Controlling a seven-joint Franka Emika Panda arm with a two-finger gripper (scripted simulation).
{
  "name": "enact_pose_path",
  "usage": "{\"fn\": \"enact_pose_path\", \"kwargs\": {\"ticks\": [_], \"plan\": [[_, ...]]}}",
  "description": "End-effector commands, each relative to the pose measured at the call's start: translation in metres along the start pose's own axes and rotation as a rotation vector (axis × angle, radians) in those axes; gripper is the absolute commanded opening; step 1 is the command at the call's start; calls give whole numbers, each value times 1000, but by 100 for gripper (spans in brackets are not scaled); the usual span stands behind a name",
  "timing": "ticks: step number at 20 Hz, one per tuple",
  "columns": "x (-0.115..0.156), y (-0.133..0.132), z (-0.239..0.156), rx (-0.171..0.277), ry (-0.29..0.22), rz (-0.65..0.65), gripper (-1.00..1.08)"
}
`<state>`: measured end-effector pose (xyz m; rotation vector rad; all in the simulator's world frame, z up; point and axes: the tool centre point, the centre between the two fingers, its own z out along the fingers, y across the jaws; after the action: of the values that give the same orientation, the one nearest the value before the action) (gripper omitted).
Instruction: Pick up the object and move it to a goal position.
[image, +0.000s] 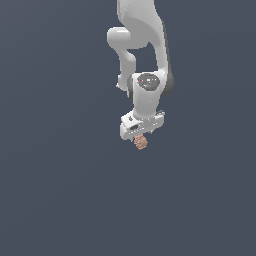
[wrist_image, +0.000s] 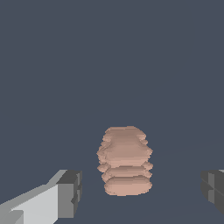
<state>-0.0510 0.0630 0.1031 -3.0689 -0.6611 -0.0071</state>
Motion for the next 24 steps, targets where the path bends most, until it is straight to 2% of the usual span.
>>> {"fn": "enact_pose_path", "kwargs": {"ticks": [1, 9, 19, 24], "plan": [[-5, -3, 5, -1, -3, -30, 100], [-7, -5, 10, -1, -5, -40, 100], [-8, -6, 51, -1, -5, -45, 100], [-8, -6, 58, -1, -5, -46, 100]]}}
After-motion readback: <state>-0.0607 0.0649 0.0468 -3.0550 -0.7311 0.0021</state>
